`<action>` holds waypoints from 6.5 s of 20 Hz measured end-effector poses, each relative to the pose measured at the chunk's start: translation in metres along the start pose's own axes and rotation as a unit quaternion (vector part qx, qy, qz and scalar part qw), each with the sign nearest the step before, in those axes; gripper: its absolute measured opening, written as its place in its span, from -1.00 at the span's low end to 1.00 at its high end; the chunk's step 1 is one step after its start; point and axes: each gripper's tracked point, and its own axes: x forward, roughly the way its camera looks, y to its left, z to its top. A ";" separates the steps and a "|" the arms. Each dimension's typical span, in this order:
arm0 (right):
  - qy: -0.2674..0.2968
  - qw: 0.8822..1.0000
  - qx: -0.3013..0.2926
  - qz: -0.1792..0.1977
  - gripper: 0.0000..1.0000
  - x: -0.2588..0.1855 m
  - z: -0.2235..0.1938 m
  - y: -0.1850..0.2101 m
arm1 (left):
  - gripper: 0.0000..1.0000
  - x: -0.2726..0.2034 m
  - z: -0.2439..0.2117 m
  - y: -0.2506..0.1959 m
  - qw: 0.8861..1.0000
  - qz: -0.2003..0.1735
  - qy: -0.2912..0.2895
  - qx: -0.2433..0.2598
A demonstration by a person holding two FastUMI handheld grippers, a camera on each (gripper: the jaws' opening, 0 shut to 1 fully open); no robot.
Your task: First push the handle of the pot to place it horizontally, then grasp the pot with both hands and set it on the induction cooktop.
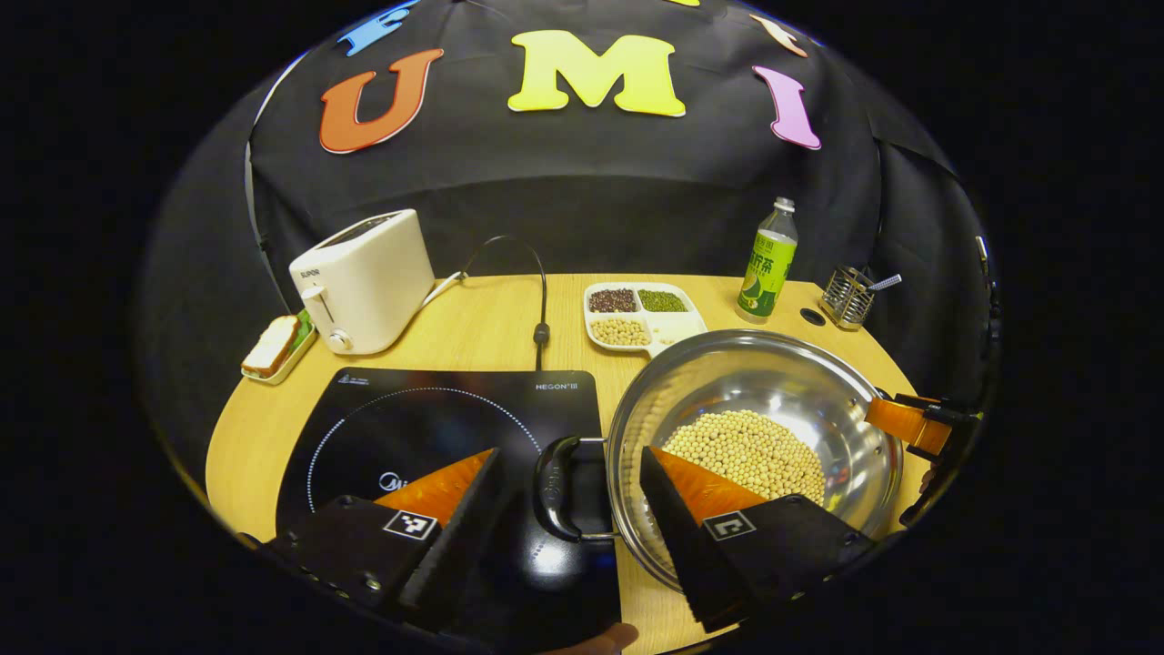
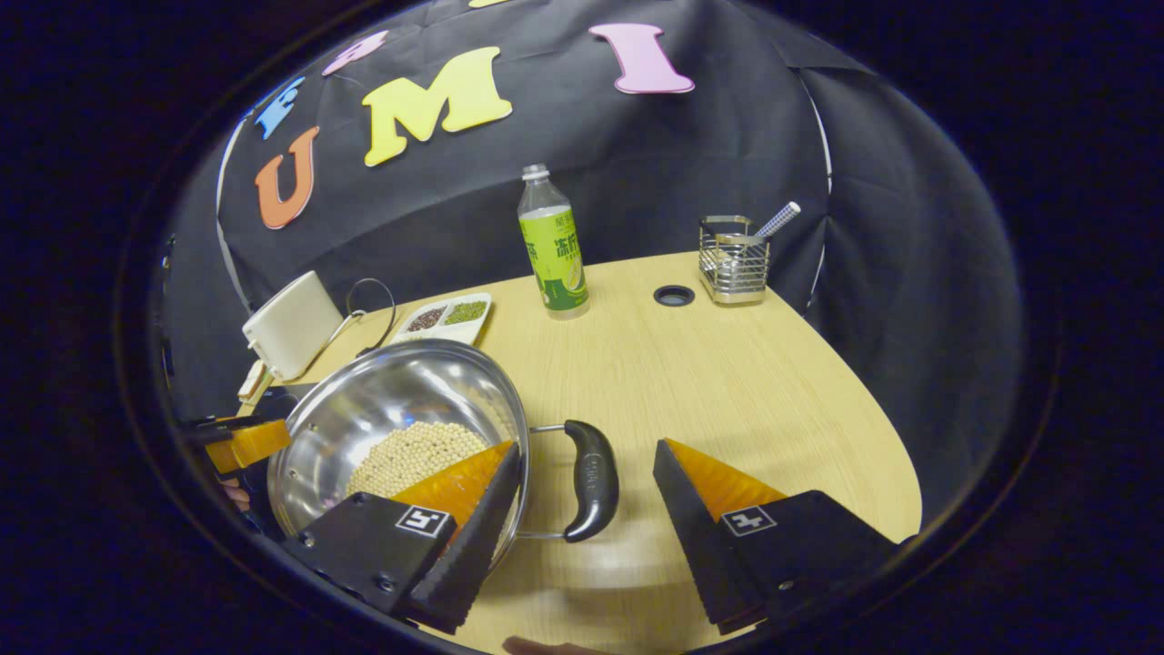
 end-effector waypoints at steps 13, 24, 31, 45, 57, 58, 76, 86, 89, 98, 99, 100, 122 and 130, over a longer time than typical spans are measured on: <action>-0.004 1.000 -0.027 -0.002 0.36 0.005 -0.005 0.009 | 0.17 0.010 -0.009 0.003 0.999 -0.013 0.012 -0.031; 0.069 0.996 -0.057 -0.003 0.25 0.010 -0.012 0.011 | 0.10 0.010 -0.012 0.005 0.999 -0.024 0.039 -0.016; 0.109 0.994 -0.028 0.001 0.12 -0.013 -0.018 0.010 | 0.05 -0.004 -0.022 0.004 0.997 -0.020 0.075 -0.018; 0.065 0.997 -0.030 0.017 0.11 -0.147 0.003 0.035 | 0.05 -0.137 0.001 0.009 1.000 -0.022 0.000 -0.007; 0.055 0.994 -0.057 0.073 0.11 -0.179 0.012 0.152 | 0.05 -0.209 0.014 0.112 0.998 0.029 -0.032 -0.044; 0.057 0.994 -0.061 0.076 0.11 -0.176 0.011 0.163 | 0.05 -0.207 0.014 0.122 0.998 0.034 -0.033 -0.044; 0.097 0.986 -0.066 0.121 0.10 -0.044 -0.001 0.260 | 0.05 -0.110 0.001 0.222 0.993 0.071 0.019 -0.088; 0.081 0.986 -0.067 0.127 0.10 -0.002 0.001 0.281 | 0.05 -0.070 -0.001 0.242 0.991 0.082 0.040 -0.093; 0.070 0.986 -0.052 0.140 0.10 0.009 0.002 0.288 | 0.05 -0.067 0.001 0.251 0.991 0.088 0.027 -0.097; 0.055 0.987 -0.024 0.149 0.17 0.016 0.000 0.291 | 0.22 -0.058 -0.008 0.256 0.994 0.084 0.013 -0.071; 0.053 0.987 -0.023 0.150 0.17 0.015 0.000 0.291 | 0.29 -0.055 -0.016 0.254 0.993 0.085 0.026 -0.076; 0.051 0.987 -0.028 0.151 0.17 0.015 -0.001 0.290 | 0.32 -0.051 -0.020 0.255 0.992 0.090 0.032 -0.084; -0.171 0.981 -0.035 0.080 0.93 -0.177 0.028 0.173 | 0.92 -0.179 0.031 0.225 0.984 0.114 -0.126 -0.062; -0.243 0.968 -0.012 0.056 0.93 -0.272 0.031 0.121 | 0.92 -0.279 0.077 0.138 0.964 0.063 -0.252 -0.061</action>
